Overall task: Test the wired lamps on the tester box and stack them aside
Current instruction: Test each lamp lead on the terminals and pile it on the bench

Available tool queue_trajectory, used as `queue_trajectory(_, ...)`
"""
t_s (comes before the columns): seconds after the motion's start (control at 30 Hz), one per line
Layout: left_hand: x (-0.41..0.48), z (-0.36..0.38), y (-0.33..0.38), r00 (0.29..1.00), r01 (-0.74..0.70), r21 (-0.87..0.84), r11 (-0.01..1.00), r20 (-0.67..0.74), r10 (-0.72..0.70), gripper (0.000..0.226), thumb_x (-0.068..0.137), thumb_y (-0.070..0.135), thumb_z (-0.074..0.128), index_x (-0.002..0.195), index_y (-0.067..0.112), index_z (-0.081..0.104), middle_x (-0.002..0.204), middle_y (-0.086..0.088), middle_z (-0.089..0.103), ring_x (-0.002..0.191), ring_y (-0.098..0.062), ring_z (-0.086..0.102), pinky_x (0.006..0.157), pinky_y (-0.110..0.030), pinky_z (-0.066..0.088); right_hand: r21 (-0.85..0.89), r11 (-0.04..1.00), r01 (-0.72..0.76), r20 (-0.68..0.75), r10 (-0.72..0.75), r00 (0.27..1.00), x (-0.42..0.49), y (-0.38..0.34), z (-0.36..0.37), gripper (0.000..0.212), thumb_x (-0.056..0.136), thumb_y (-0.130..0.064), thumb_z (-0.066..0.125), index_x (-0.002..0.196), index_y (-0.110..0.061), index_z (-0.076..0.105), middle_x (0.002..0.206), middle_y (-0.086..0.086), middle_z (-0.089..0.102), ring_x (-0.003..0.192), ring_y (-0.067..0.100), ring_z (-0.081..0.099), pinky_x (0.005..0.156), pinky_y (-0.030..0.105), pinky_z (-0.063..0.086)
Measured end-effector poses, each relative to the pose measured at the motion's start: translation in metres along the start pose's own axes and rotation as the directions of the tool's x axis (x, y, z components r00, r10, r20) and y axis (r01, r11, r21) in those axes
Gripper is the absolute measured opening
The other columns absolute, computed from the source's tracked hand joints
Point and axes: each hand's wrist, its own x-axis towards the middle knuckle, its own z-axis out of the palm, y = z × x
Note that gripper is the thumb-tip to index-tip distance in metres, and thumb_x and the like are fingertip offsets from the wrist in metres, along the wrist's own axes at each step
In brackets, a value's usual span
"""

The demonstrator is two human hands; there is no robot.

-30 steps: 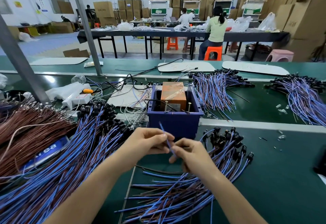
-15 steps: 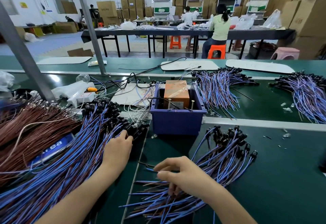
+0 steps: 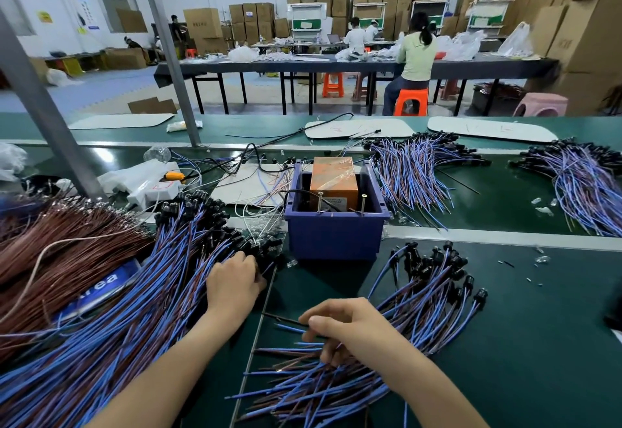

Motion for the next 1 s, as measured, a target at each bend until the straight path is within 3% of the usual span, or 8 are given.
queue_trajectory(0.13, -0.002, 0.0, -0.004, 0.999, 0.008, -0.379, 0.925, -0.035, -0.023, 0.013, 0.089, 0.024, 0.057, 0.095, 0.012, 0.059, 0.098, -0.005, 0.055, 0.092, -0.029, 0.058, 0.078, -0.04, 0.045, 0.134, 0.991, -0.01, -0.013, 0.012, 1.0, 0.004, 0.003, 0.001, 0.02, 0.098, -0.013, 0.051, 0.099, -0.006, 0.07, 0.083, 0.006, 0.071, 0.057, 0.016, 0.059, 0.057, 0.024, 0.05)
queue_trajectory(0.27, -0.003, 0.002, -0.002, 0.997, -0.079, -0.191, 0.978, 0.004, 0.081, 0.029, 0.095, 0.027, 0.052, 0.121, 0.016, 0.05, 0.112, -0.003, 0.055, 0.104, -0.026, 0.057, 0.078, -0.039, 0.049, 0.151, 0.988, -0.031, -0.027, 0.035, 0.999, 0.011, 0.004, 0.003, 0.02, 0.099, -0.013, 0.051, 0.095, -0.008, 0.07, 0.079, 0.004, 0.072, 0.057, 0.016, 0.06, 0.055, 0.022, 0.048)
queue_trajectory(0.37, -0.002, 0.009, 0.004, 0.991, -0.136, -0.032, 0.99, -0.022, 0.135, 0.026, 0.095, 0.011, 0.048, 0.12, 0.013, 0.052, 0.11, -0.006, 0.054, 0.102, -0.026, 0.055, 0.075, -0.035, 0.046, 0.175, 0.984, -0.041, -0.02, 0.045, 0.999, 0.015, 0.005, 0.005, 0.02, 0.098, -0.014, 0.051, 0.094, -0.009, 0.071, 0.079, 0.004, 0.072, 0.058, 0.017, 0.06, 0.054, 0.022, 0.048)
queue_trajectory(0.53, 0.001, 0.004, 0.011, 0.994, -0.105, -0.152, 0.983, -0.031, 0.101, 0.017, 0.091, 0.018, 0.057, 0.104, 0.009, 0.056, 0.105, -0.007, 0.055, 0.097, -0.027, 0.056, 0.071, -0.035, 0.042, 0.222, 0.974, -0.051, -0.073, 0.068, 0.995, 0.016, 0.01, -0.002, 0.02, 0.098, -0.013, 0.052, 0.095, -0.007, 0.071, 0.077, 0.006, 0.071, 0.057, 0.017, 0.06, 0.055, 0.024, 0.048)
queue_trajectory(0.63, -0.01, -0.009, 0.022, 0.981, -0.116, -0.479, 0.87, -0.191, 0.026, 0.013, 0.088, 0.009, 0.058, 0.099, 0.006, 0.063, 0.097, -0.005, 0.054, 0.079, -0.025, 0.057, 0.067, -0.031, 0.041, 0.308, 0.951, -0.011, -0.168, 0.065, 0.984, 0.017, 0.011, -0.004, 0.018, 0.098, -0.017, 0.053, 0.102, -0.009, 0.069, 0.083, 0.007, 0.072, 0.056, 0.016, 0.062, 0.057, 0.024, 0.051)
queue_trajectory(0.73, -0.025, -0.031, 0.039, 0.938, -0.293, -0.614, 0.733, -0.332, 0.097, 0.015, 0.084, -0.001, 0.059, 0.094, 0.008, 0.067, 0.089, 0.0, 0.056, 0.073, -0.014, 0.055, 0.071, -0.023, 0.043, 0.367, 0.925, 0.1, -0.299, 0.016, 0.954, 0.022, 0.007, -0.003, 0.018, 0.096, -0.023, 0.056, 0.112, -0.021, 0.064, 0.099, 0.004, 0.071, 0.054, 0.015, 0.061, 0.052, 0.023, 0.049)
queue_trajectory(0.83, -0.043, -0.048, 0.054, 0.936, -0.348, -0.721, 0.6, -0.236, 0.26, 0.02, 0.085, 0.0, 0.062, 0.093, 0.017, 0.07, 0.079, 0.011, 0.063, 0.068, 0.001, 0.059, 0.067, -0.01, 0.043, 0.375, 0.901, 0.219, -0.392, -0.06, 0.918, 0.026, 0.003, -0.001, 0.016, 0.093, -0.024, 0.059, 0.104, -0.025, 0.071, 0.09, -0.005, 0.073, 0.05, 0.011, 0.055, 0.044, 0.019, 0.039)
queue_trajectory(1.0, -0.054, -0.052, 0.049, 0.961, -0.186, -0.831, 0.525, -0.044, 0.272, 0.018, 0.088, 0.015, 0.067, 0.079, 0.031, 0.069, 0.065, 0.014, 0.068, 0.054, 0.0, 0.056, 0.056, -0.011, 0.04, 0.487, 0.803, 0.343, -0.472, -0.088, 0.877, 0.025, -0.001, -0.011, 0.018, 0.096, -0.022, 0.054, 0.09, -0.015, 0.069, 0.084, 0.006, 0.074, 0.043, 0.011, 0.051, 0.04, 0.019, 0.036)
